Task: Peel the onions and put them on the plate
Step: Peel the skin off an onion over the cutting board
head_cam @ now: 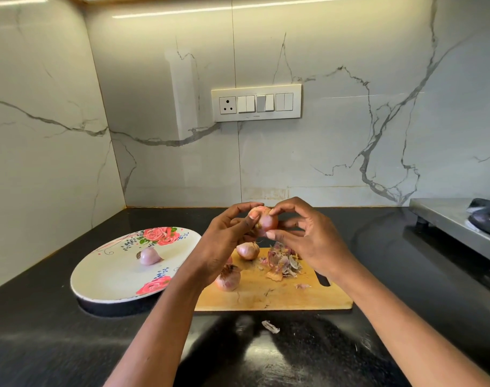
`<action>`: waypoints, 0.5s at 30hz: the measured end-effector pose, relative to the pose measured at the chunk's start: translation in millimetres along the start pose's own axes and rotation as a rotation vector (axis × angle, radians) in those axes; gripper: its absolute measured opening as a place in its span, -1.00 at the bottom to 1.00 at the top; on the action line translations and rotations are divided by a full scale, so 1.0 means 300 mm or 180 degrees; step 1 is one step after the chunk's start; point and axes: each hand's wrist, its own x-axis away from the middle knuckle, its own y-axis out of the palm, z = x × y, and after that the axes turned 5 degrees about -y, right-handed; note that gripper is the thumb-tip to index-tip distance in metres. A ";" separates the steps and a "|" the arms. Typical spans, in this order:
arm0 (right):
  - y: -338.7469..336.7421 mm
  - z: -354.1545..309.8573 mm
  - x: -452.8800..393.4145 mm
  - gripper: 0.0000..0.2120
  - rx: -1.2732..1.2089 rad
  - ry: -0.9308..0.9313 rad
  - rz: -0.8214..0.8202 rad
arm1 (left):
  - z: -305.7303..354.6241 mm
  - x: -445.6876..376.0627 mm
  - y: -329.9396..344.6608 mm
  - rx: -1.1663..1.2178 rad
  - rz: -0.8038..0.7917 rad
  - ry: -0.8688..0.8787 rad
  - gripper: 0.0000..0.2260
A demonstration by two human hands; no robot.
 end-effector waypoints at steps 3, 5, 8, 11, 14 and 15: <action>0.001 -0.005 0.002 -0.69 0.0001 -0.0070 0.0037 | 0.002 0.003 -0.002 -0.0084 -0.0010 0.0008 -0.70; -0.002 -0.004 -0.001 -0.73 -0.0039 -0.0057 0.0090 | 0.005 0.005 -0.002 -0.0056 -0.0005 0.0024 -0.67; -0.010 -0.006 -0.003 -0.75 -0.0011 -0.0035 0.0074 | 0.008 0.006 -0.004 -0.0103 0.0001 0.0048 -0.73; -0.015 -0.013 0.001 -0.69 -0.0074 0.0007 -0.0019 | 0.009 0.008 -0.004 -0.0158 -0.0009 0.0049 -0.76; -0.015 -0.015 0.001 -0.66 0.0078 -0.0064 -0.0137 | 0.013 0.011 -0.002 -0.0198 -0.0027 0.0034 -0.76; -0.013 -0.015 0.001 -0.66 0.0104 -0.0083 -0.0142 | 0.014 0.011 -0.002 -0.0203 -0.0027 0.0026 -0.76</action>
